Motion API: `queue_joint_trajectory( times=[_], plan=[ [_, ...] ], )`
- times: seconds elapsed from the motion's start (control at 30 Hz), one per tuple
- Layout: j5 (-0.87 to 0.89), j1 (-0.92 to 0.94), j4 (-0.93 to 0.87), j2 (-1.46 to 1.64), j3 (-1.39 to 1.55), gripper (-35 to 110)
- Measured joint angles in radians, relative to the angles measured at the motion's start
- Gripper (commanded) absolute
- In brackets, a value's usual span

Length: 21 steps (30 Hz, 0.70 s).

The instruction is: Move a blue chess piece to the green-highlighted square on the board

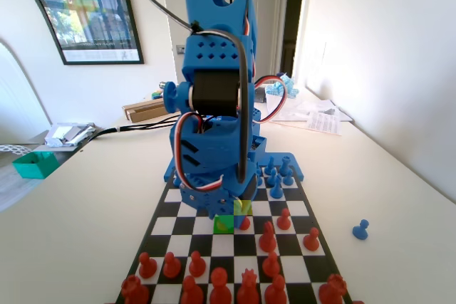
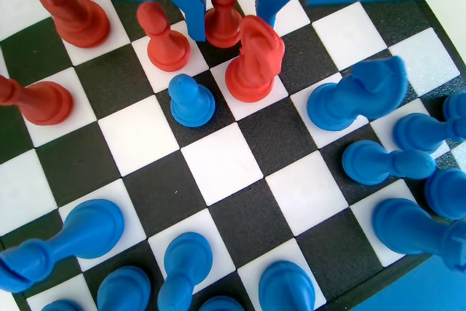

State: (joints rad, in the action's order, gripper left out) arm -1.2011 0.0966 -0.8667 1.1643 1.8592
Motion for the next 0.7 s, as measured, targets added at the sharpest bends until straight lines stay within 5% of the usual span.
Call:
queue_joint_trajectory(
  times=[0.7],
  plan=[
    [0.000, 0.018, -0.049, 0.037, -0.006, 7]
  ],
)
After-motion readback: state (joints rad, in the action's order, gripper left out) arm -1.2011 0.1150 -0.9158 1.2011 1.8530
